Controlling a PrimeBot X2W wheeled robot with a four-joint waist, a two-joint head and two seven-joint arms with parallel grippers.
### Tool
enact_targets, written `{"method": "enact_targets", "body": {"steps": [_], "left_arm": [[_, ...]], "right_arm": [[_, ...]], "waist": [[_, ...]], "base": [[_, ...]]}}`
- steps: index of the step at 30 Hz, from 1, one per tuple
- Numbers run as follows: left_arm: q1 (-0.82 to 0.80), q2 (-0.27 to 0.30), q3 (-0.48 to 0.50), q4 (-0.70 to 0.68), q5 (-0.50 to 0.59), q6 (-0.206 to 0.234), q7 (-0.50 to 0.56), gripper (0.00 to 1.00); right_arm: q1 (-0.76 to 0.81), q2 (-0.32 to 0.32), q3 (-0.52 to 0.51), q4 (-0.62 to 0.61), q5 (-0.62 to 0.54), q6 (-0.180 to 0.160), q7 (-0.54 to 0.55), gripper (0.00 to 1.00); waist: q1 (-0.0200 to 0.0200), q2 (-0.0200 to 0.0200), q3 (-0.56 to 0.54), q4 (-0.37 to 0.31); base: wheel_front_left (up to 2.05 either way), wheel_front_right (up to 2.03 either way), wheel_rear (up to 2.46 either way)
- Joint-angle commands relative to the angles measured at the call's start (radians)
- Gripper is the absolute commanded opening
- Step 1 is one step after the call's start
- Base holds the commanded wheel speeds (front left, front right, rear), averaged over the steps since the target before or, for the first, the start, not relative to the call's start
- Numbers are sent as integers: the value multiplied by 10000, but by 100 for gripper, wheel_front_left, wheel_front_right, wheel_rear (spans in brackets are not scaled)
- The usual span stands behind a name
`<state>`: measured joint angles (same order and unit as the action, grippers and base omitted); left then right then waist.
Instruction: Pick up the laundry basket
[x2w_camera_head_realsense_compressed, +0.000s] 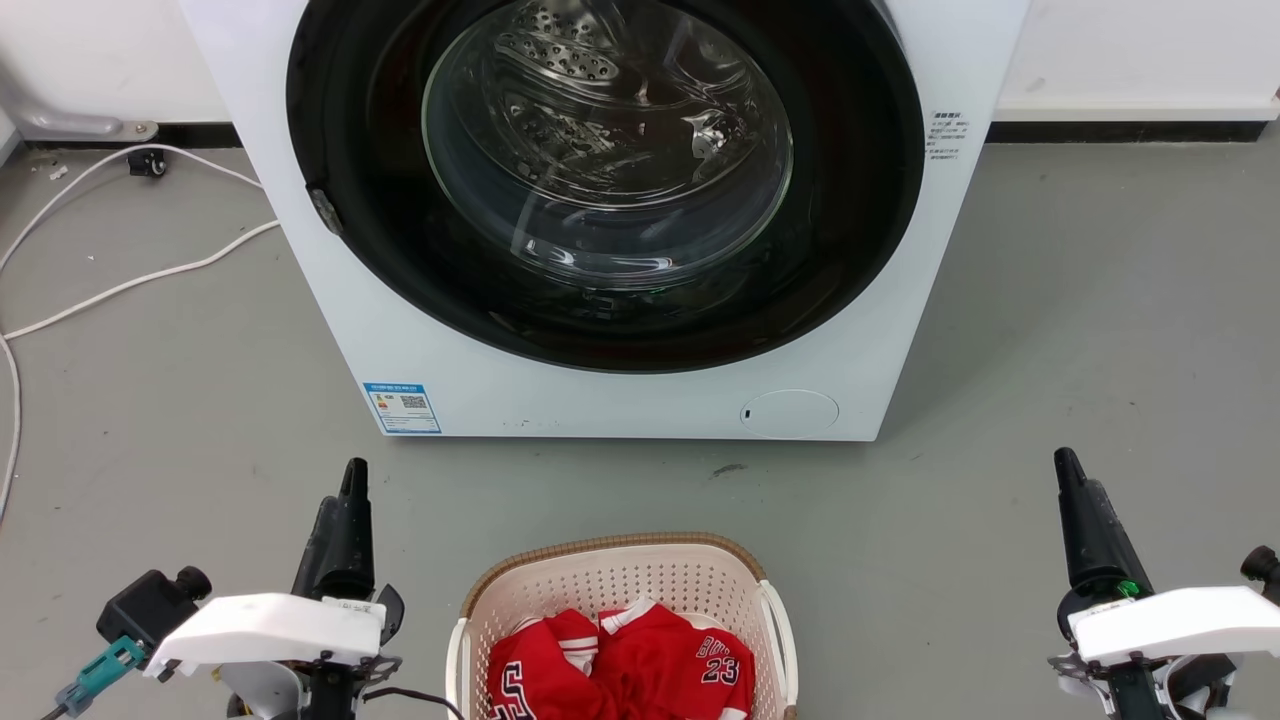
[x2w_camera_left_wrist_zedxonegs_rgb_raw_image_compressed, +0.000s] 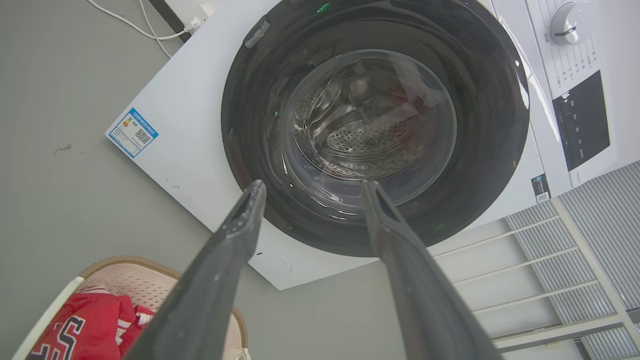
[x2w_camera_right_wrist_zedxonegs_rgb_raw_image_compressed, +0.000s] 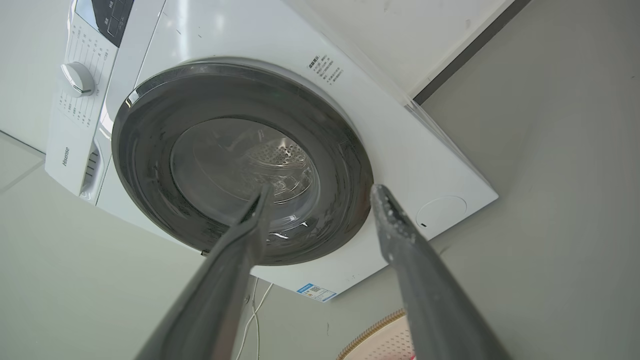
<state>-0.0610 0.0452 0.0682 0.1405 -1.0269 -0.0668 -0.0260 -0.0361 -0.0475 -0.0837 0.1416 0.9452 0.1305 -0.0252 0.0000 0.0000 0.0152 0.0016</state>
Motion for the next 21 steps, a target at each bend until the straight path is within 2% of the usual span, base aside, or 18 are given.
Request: {"method": "enact_targets", "body": {"steps": [1, 21], "left_arm": [[-41, 40, -40, -247, 430, 45, -118, 100], [242, 49, -134, -634, 3242, 25, -792, 100]], "right_arm": [[-53, -39, 16, -240, -454, 2, -116, 100], [291, -42, 253, -619, -3654, 3, -788, 100]], "waist": [[0, 0, 4, 3], [0, 0, 43, 28]], "base": [[0, 0, 0], [0, 0, 0]]}}
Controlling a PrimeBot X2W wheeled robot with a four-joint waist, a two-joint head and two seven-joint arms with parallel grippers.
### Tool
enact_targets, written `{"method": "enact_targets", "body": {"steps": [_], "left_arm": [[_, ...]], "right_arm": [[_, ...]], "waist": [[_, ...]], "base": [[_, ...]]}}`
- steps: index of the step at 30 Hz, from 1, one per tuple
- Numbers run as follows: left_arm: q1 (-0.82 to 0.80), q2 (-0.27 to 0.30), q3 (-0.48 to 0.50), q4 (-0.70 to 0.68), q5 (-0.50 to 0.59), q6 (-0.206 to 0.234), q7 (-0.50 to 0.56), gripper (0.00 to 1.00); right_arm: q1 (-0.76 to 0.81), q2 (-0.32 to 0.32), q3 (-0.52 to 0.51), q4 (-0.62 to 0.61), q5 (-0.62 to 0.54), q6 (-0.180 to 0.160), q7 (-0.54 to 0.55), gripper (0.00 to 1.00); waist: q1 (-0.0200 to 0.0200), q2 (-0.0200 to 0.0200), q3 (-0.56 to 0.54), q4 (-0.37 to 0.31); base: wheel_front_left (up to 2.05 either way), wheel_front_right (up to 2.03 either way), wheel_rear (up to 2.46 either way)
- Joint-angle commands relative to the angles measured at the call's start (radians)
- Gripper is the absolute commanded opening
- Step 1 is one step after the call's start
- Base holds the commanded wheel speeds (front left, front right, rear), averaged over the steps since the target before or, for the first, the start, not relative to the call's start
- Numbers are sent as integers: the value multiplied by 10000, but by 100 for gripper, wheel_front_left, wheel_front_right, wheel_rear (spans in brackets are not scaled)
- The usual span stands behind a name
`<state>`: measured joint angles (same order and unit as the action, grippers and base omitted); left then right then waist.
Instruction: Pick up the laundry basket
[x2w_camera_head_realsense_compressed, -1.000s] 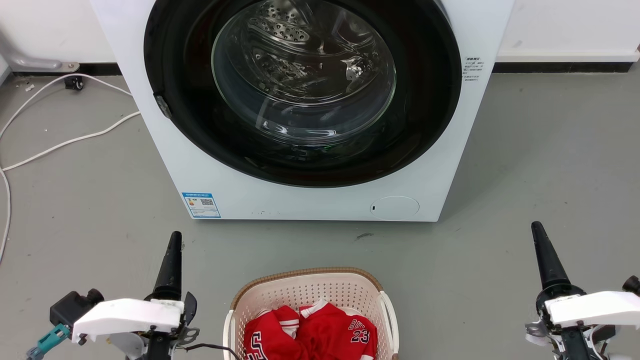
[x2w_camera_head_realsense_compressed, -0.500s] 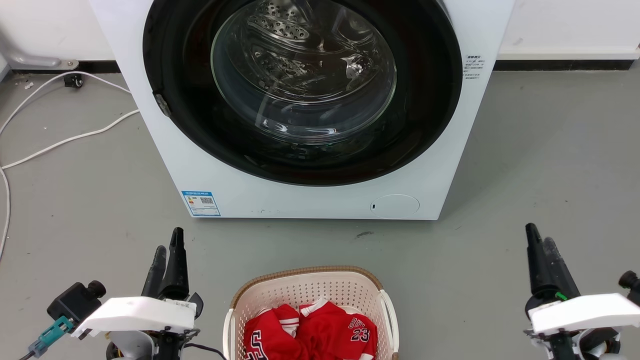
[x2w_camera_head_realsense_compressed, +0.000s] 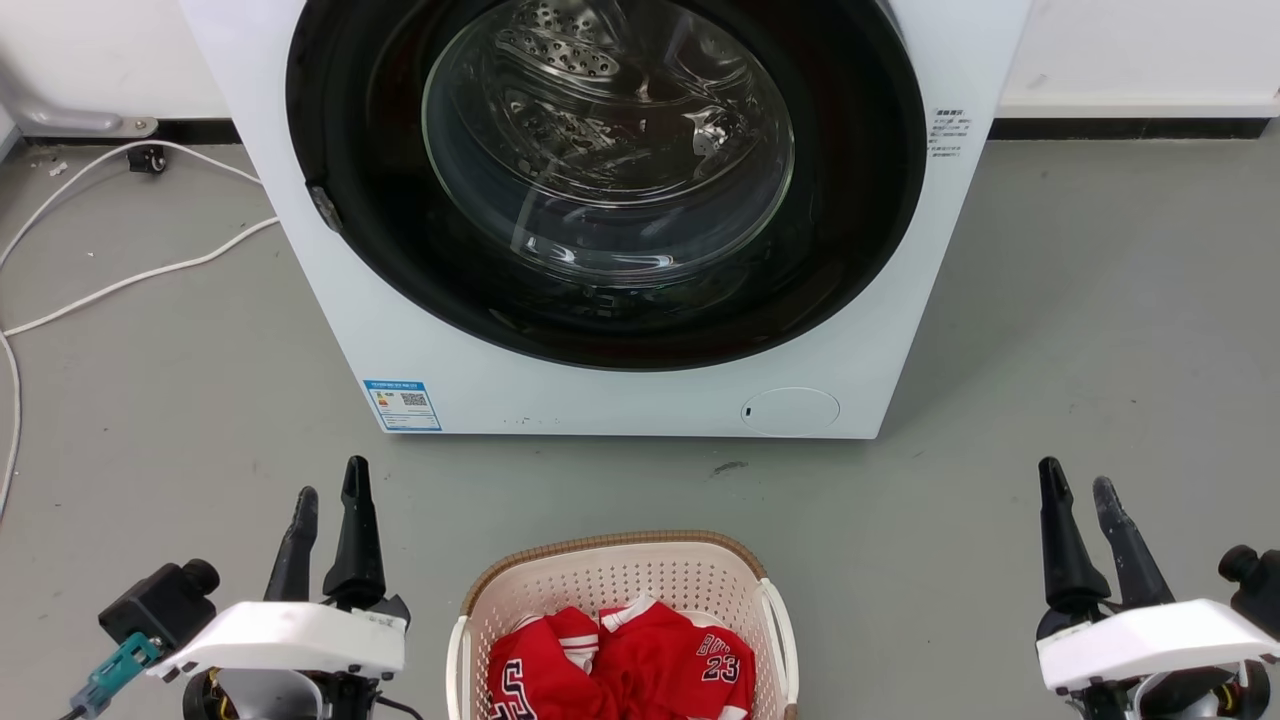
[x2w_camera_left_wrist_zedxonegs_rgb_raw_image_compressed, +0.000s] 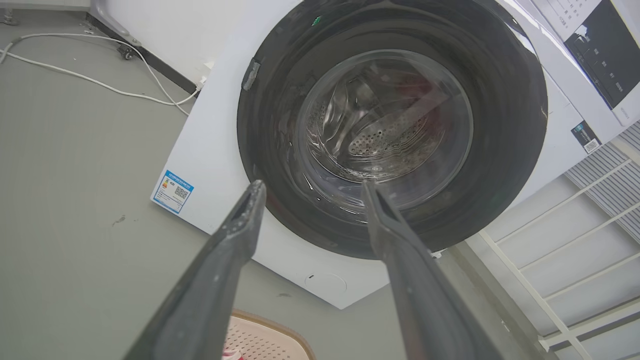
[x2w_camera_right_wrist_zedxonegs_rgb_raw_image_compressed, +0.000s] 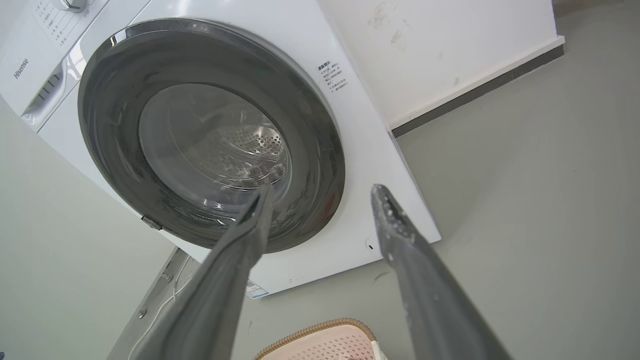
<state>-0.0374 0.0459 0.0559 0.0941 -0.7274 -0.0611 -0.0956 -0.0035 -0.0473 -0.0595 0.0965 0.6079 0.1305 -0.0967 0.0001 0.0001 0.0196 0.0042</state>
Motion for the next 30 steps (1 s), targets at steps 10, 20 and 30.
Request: {"method": "enact_targets", "body": {"steps": [10, 20, 30], "left_arm": [[179, 47, -92, -76, 1645, 55, -384, 100], [255, 114, -275, -33, 2810, 185, -648, 100], [375, 108, -262, -19, 3734, 307, -890, 100]], "right_arm": [[177, -45, 94, -237, -1584, 3, -372, 100], [306, -46, 98, -256, -2733, 2, -640, 100], [431, -46, 245, -370, -3771, 2, -880, 100]], "waist": [[0, -1, -27, 17], [0, -1, -25, 21], [0, -1, -23, 26]], "base": [[0, 0, 0], [0, 0, 0], [0, 0, 0]]}}
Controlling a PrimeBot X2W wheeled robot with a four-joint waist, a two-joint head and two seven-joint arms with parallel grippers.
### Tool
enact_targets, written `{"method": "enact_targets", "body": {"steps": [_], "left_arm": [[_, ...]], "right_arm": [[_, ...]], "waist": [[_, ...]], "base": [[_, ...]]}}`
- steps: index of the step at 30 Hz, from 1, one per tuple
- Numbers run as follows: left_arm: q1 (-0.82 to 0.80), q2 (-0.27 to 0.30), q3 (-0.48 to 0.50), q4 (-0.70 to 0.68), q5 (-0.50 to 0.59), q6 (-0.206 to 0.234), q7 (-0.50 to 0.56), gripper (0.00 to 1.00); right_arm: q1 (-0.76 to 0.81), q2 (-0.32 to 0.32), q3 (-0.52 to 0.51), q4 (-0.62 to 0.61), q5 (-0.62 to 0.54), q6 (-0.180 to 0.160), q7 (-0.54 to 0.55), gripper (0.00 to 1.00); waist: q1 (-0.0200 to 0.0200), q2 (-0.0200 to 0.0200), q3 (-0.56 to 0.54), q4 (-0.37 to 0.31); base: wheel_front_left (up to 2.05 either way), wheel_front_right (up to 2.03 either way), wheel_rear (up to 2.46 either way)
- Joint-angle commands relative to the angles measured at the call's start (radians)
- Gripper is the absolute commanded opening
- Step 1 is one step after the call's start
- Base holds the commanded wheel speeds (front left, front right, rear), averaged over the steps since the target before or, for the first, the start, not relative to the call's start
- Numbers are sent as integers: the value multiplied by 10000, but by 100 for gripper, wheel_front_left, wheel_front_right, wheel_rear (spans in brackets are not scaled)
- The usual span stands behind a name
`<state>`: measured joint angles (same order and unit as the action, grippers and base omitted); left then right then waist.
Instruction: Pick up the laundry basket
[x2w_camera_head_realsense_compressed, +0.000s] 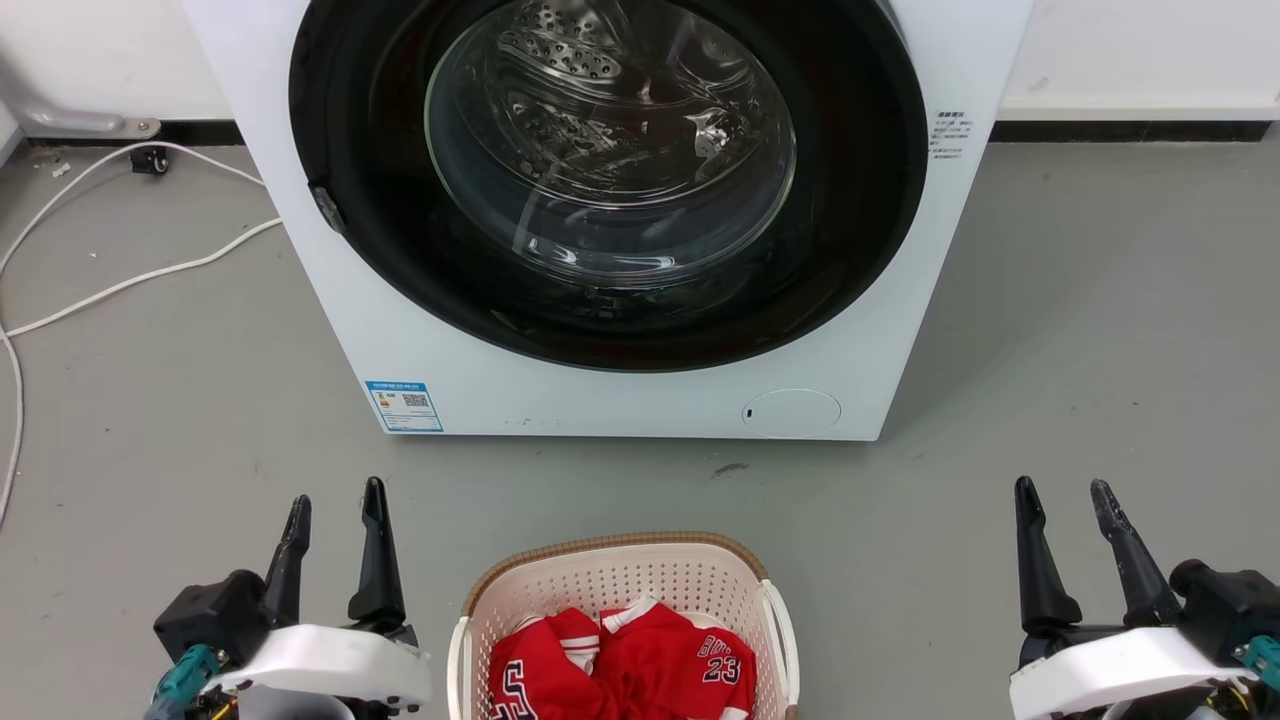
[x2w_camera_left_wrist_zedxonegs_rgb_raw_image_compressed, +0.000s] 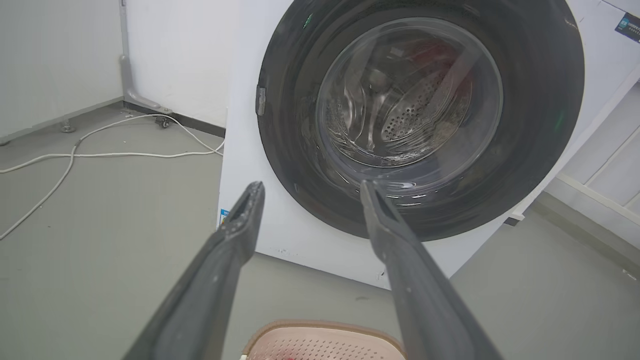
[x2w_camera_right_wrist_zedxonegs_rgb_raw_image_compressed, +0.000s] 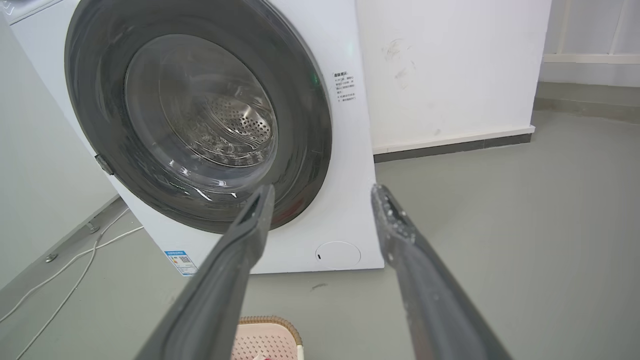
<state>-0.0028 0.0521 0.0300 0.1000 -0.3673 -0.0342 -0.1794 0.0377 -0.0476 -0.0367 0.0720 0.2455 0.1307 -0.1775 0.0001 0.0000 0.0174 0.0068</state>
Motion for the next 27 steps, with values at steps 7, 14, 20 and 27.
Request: {"method": "enact_targets", "body": {"steps": [7, 14, 20, 27], "left_arm": [[132, 30, -35, -63, 864, 78, -231, 100], [188, 16, -66, 15, 1482, 141, -382, 100], [270, 8, -76, 20, 1963, 155, -497, 100], [343, -1, -62, -11, 2504, 141, -643, 100]], "right_arm": [[126, -43, 11, -200, -971, 0, -252, 100], [214, -43, 15, -260, -1641, 0, -396, 100], [295, -43, 60, -302, -2123, -1, -530, 100], [364, -43, 52, -375, -2676, -1, -645, 100]], "waist": [[0, 0, -8, 17], [0, 0, -28, 56], [0, 0, -33, 92], [-1, 0, -3, 107]], "base": [[0, 0, 0], [0, 0, 0], [0, 0, 0], [0, 0, 0]]}}
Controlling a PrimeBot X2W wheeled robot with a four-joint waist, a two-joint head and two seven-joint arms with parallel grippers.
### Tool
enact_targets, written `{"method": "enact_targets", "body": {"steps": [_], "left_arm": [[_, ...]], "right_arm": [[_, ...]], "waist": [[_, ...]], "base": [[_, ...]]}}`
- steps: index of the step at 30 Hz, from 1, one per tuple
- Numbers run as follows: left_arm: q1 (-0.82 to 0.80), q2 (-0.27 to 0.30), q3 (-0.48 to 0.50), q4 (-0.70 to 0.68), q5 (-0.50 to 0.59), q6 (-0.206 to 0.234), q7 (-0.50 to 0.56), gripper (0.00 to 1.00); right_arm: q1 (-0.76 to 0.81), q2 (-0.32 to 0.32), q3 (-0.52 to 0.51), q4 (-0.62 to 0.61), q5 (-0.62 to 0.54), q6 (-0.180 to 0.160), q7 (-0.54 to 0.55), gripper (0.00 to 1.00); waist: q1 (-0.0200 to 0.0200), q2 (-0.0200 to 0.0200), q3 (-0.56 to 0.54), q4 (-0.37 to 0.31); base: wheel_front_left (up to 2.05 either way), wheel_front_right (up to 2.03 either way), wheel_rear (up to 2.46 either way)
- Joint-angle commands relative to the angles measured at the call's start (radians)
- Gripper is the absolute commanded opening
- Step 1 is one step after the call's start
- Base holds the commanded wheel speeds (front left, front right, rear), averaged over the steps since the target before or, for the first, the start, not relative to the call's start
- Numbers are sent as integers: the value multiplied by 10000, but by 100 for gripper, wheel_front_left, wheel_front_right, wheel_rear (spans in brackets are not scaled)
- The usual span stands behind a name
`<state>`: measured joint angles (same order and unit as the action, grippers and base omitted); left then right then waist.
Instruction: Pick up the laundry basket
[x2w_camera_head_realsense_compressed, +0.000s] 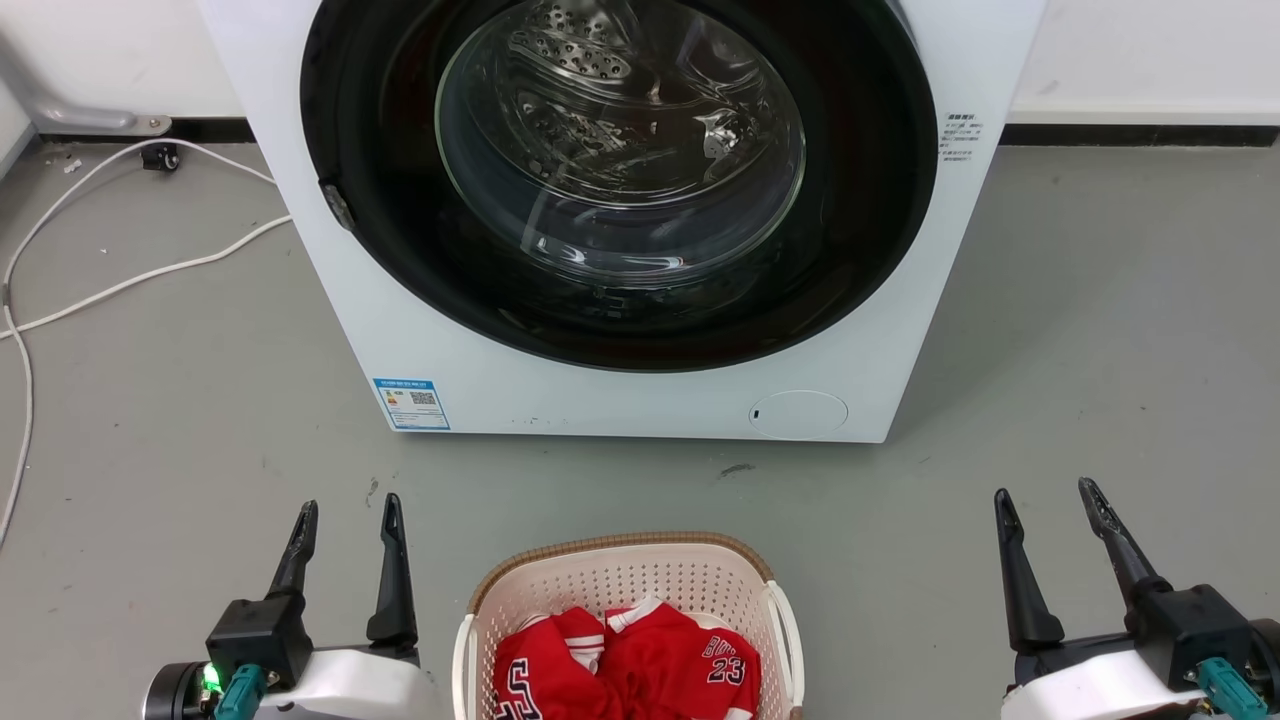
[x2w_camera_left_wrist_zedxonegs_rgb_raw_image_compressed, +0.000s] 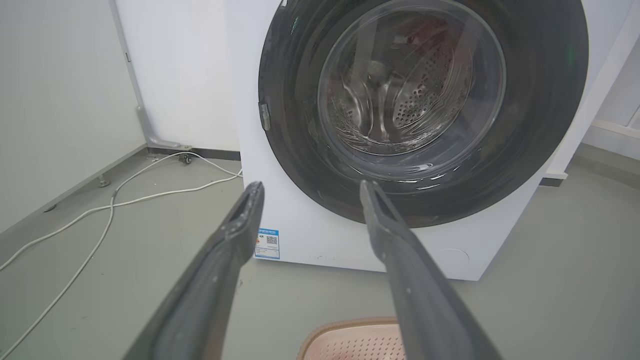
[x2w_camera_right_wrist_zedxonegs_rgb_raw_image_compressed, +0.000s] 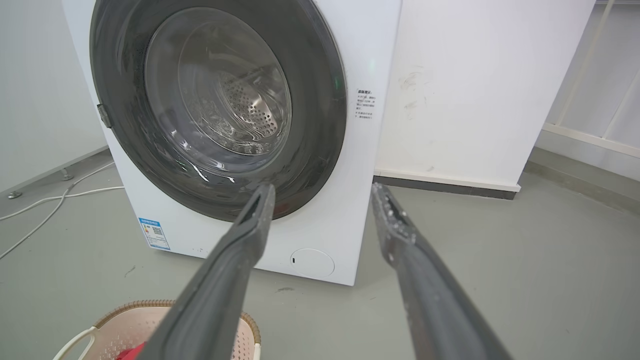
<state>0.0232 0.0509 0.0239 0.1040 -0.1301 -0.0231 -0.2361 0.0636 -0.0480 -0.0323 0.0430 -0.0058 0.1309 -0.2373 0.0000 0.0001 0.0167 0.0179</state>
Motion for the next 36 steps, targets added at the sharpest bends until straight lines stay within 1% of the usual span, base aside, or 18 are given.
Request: {"method": "enact_targets", "body": {"steps": [1, 14, 31, 36], "left_arm": [[92, 11, 7, -56, 207, 23, -90, 100], [167, 0, 26, -117, 1092, 20, -319, 100], [140, -6, 82, -9, 882, 10, -296, 100], [8, -5, 270, 170, 780, -12, -296, 100]], "right_arm": [[107, -39, 7, -95, -236, -3, -71, 100], [212, -39, -49, -231, -803, -3, -299, 100], [183, -37, -79, -157, -396, -3, -285, 100], [-106, -36, 167, 33, -340, -3, -283, 100]], "waist": [[0, -1, 11, -7], [0, -1, 38, -33], [0, -1, 86, -38], [0, -1, 252, -78]], "base": [[0, 0, 0], [0, 0, 0], [0, 0, 0], [0, 0, 0]]}}
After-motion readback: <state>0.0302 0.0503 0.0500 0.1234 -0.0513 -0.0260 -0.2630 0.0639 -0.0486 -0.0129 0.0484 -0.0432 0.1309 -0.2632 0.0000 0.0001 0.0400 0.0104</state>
